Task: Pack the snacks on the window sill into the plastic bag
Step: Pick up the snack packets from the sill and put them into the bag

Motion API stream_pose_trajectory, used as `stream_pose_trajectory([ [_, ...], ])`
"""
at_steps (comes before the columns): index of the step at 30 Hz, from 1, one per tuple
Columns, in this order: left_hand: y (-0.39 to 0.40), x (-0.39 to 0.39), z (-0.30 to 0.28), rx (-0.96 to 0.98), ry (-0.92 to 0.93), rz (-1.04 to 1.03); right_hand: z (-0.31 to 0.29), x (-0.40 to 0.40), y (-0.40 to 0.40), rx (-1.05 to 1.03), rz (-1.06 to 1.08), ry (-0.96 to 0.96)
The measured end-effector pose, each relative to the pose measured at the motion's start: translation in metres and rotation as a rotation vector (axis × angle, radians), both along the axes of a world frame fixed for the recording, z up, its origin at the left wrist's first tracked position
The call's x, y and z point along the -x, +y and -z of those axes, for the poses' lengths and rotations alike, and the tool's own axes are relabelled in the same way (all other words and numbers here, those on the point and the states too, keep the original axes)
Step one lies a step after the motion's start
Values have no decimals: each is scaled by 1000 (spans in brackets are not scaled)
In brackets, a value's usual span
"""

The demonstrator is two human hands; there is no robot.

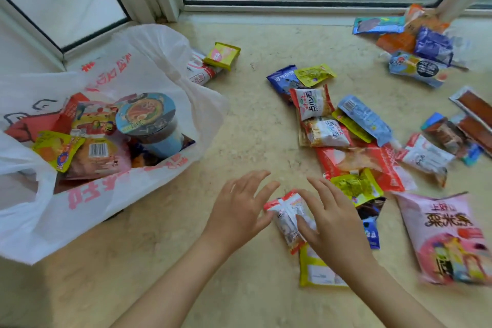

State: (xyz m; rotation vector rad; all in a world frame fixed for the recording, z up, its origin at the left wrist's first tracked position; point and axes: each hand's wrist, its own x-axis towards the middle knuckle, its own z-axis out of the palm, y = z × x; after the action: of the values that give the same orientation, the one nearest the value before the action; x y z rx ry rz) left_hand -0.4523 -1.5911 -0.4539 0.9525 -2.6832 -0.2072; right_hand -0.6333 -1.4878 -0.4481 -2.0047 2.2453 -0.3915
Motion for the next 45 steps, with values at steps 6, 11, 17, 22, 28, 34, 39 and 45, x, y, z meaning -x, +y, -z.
stream_pose_trajectory([
  [6,12,42,29,-104,-200,139,19,35,33,-31,54,22],
  [11,15,68,30,-236,-349,166,35,52,50,-62,34,-42],
  [17,3,68,37,-247,-449,463,48,61,78,-131,-195,-28],
  [22,-7,66,39,-92,-482,630,63,64,100,-234,-381,59],
  [28,-13,61,42,-123,-331,452,66,58,95,-163,-385,71],
  [34,-23,56,36,-162,-233,164,46,65,81,-37,-342,-79],
  [39,-37,52,26,-172,-171,3,12,109,40,119,-248,-162],
  [45,-41,52,23,-163,-169,4,10,157,-10,-199,-265,-2],
])
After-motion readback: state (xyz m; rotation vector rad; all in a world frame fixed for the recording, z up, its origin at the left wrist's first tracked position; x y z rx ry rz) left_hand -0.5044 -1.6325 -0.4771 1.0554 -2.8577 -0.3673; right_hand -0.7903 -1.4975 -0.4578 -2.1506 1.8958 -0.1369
